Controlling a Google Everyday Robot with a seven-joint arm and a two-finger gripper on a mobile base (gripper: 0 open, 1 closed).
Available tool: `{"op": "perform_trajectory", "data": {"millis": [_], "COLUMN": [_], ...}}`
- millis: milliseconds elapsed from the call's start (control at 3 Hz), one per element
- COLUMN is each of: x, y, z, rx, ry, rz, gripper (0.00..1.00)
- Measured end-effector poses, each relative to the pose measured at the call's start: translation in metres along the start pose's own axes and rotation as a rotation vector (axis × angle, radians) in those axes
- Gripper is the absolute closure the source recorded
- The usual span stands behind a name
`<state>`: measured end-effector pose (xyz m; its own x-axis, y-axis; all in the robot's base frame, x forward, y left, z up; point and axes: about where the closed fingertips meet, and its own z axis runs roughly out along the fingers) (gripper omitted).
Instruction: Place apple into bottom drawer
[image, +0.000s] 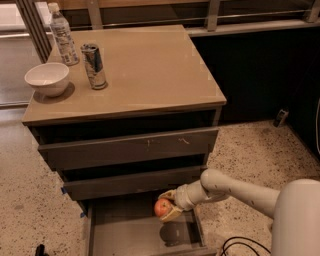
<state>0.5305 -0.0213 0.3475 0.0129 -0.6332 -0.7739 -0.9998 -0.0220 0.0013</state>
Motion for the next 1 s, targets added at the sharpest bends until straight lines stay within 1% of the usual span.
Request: {"op": "perform_trajectory", "data": {"millis": [333,667,1000], "x": [0.000,0.030,0.066], "y": [0.000,0.002,0.000], "z": [0.000,0.024,0.057], "rx": [0.000,0.005,0.011], "ry": [0.000,0.014,-0.003], "rz": [0.000,-0.024,-0.040], "gripper": [1.00,1.00,1.00]}}
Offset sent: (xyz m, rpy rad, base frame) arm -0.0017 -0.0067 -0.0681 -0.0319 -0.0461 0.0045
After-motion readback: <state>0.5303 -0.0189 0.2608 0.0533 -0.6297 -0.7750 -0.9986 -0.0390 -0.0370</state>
